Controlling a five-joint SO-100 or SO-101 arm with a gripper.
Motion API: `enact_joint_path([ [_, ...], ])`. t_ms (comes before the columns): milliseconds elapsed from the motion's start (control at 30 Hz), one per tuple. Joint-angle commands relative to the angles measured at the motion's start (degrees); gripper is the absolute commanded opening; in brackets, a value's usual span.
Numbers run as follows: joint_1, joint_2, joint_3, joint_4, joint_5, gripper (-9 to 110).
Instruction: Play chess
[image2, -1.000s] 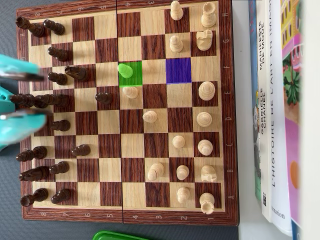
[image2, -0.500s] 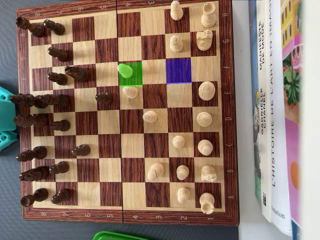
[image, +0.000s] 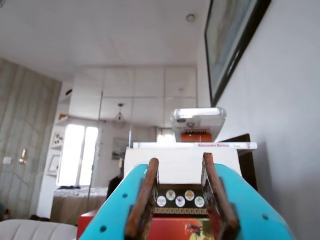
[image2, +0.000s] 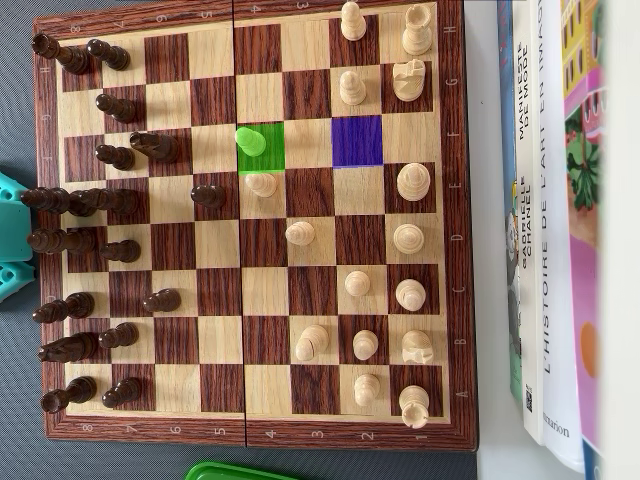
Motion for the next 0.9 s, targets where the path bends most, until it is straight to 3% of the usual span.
enact_joint_path([
  [0, 0.2, 0.7, 1.1, -5.2, -0.5, 14],
  [867, 0.2, 0.6, 1.2, -43.7, -0.4, 14],
])
